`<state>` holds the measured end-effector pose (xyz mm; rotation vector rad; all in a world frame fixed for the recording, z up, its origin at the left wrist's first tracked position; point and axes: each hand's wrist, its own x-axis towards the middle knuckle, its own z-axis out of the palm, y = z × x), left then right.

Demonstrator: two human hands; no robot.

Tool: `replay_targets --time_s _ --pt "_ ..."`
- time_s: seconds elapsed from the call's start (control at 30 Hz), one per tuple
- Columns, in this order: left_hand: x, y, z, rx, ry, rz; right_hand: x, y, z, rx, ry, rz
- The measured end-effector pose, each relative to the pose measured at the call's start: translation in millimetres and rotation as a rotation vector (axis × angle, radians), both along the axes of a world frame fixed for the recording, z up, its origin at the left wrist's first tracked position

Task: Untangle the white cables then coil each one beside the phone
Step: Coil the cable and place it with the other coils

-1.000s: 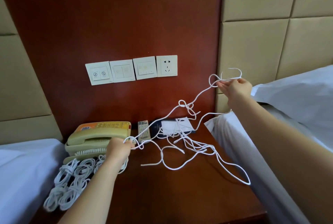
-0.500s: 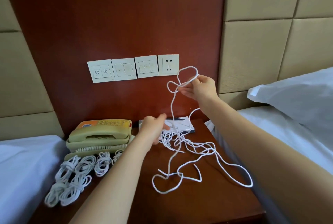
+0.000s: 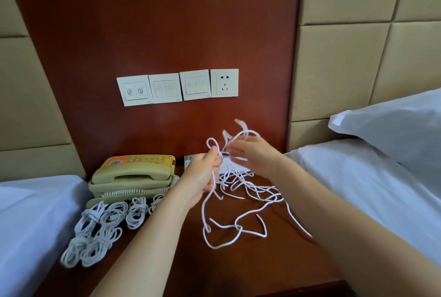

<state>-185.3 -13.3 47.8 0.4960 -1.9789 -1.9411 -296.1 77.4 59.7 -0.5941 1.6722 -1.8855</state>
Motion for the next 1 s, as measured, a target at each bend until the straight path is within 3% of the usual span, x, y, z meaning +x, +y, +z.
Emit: replay_targets --time_s 0.13,0.33,0.6,0.7,0.9,1.0 --pt "7.3 -8.2 -3.9 -0.065 -0.018 -0.046 5.8 -8.5 -13.8 0.143 0.154 0.229" --pt "27.5 -28.9 2.9 -0.149 -0.019 -0.097 16.1 -3.3 2.9 0.282 0.454 0.358" --pt "43.5 -34.9 9.2 -0.33 -0.045 -0.12 28.0 0.8 5.3 0.371 0.353 0.707" --pt "49.5 -36.8 12.1 -0.355 -0.033 -0.084 25.5 4.9 1.9 0.253 0.304 0.604" --pt "55.2 -30.9 13.5 -0.321 -0.047 -0.079 23.4 13.4 5.9 0.206 0.418 0.221" --pt "58.4 -26.3 17.3 -0.278 -0.028 -0.067 20.3 7.9 5.9 0.16 0.314 -0.057"
